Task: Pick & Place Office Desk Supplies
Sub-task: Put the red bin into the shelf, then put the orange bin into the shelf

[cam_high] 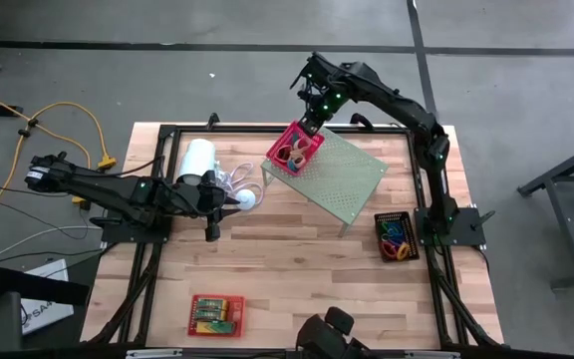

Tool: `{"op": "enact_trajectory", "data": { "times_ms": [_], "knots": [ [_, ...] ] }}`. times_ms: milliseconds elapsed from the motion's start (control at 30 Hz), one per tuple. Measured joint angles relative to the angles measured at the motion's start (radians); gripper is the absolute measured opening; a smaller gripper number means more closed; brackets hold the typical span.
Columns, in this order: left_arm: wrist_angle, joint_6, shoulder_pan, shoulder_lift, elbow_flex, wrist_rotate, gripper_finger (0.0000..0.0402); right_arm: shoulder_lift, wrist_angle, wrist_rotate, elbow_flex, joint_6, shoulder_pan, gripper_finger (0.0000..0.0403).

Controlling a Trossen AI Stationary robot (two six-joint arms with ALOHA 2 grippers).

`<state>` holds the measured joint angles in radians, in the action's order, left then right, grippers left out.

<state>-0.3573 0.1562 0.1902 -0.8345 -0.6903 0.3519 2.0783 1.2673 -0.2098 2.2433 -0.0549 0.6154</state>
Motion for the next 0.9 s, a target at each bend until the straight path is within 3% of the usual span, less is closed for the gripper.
{"op": "enact_trajectory", "data": {
  "times_ms": [500, 900],
  "knots": [
    [0.000, 0.000, 0.000, 0.000, 0.000, 0.000, 0.0089, -0.051, 0.038, 0.053, 0.000, 0.017, -0.017, 0.0031],
    [0.000, 0.000, 0.000, 0.000, 0.000, 0.000, 0.0089, -0.115, 0.159, 0.055, 0.000, -0.021, -0.138, 0.0031]
  ]
}}
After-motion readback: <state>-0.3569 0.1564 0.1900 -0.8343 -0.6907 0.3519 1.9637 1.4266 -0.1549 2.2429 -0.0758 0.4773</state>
